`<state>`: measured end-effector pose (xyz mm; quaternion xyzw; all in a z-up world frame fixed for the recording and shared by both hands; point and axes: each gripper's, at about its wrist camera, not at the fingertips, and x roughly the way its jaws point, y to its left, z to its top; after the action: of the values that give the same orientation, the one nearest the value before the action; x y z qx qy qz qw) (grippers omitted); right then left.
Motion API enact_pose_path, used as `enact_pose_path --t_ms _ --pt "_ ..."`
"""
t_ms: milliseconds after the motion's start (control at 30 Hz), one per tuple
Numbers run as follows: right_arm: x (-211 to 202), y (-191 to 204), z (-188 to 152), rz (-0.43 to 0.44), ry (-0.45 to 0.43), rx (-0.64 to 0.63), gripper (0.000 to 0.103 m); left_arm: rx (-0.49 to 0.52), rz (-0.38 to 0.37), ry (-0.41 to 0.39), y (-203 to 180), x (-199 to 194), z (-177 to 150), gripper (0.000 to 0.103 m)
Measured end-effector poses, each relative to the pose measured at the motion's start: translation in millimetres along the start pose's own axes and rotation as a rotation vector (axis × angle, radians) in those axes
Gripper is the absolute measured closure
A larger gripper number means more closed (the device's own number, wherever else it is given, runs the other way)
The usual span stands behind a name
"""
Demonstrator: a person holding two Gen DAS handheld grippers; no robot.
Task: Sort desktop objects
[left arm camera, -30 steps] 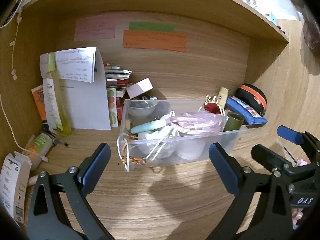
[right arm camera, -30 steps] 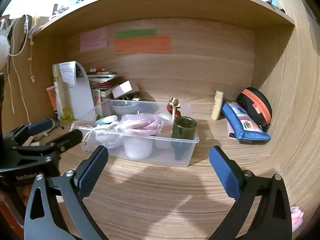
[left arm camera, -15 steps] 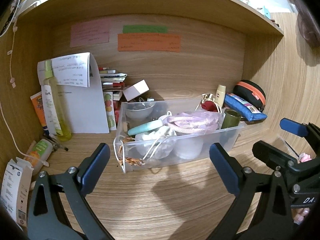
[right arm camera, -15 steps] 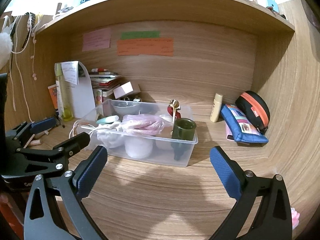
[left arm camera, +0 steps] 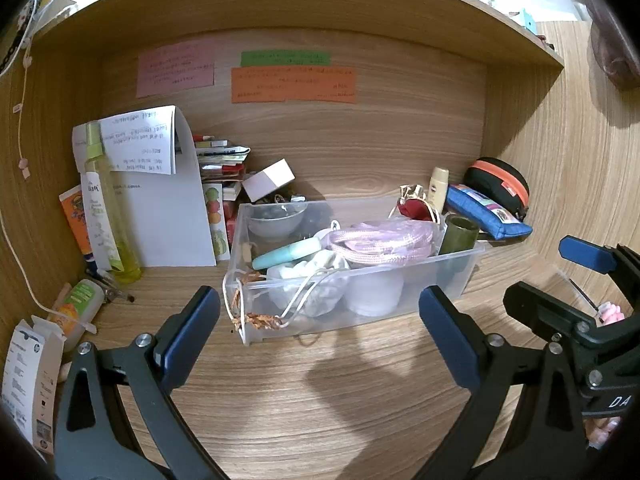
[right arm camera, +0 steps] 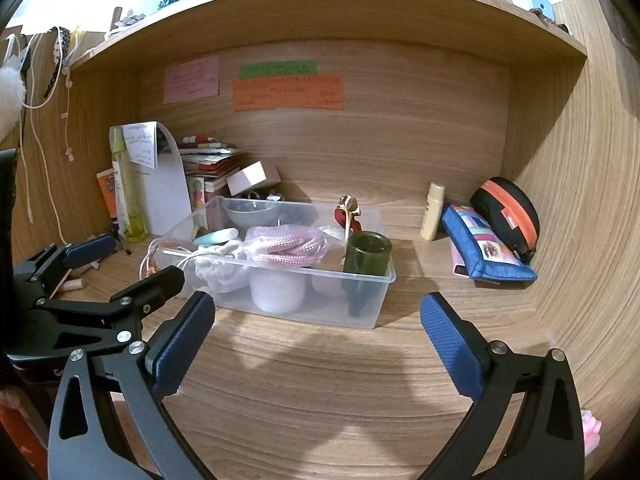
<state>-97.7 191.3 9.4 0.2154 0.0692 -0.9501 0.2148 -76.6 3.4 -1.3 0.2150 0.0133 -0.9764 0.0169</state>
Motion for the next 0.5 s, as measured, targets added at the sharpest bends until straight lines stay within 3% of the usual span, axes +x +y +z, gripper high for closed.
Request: enact_pose_path --t_ms 500 --pt "0.8 -2.5 -1.7 0.017 0.009 0.015 0.001 -0.027 0.004 0.005 3.3 1.4 -1.1 0.002"
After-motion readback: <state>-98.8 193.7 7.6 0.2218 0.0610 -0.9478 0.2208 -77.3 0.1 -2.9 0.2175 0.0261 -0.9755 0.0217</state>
